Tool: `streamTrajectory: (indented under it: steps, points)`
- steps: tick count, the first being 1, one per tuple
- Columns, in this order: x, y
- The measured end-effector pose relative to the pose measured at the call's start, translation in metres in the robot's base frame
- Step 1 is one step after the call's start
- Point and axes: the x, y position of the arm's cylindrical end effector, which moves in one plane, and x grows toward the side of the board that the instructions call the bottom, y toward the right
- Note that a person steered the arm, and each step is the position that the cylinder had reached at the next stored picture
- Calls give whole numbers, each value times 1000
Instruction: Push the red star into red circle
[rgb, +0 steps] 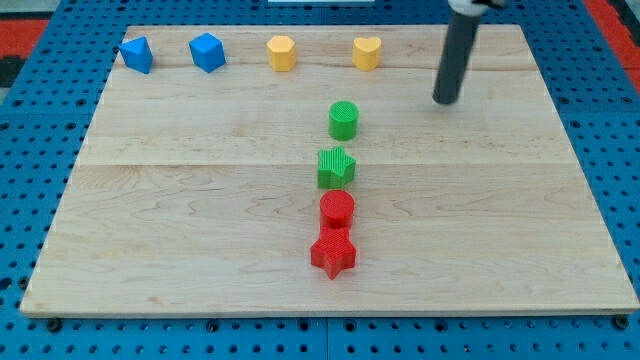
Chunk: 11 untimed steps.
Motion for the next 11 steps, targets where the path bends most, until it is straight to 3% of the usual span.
streamTrajectory:
  steps: [2, 3, 4, 9, 11]
  points:
    - [185, -26]
    - [242, -66]
    - [249, -102]
    - [176, -183]
    - [164, -265]
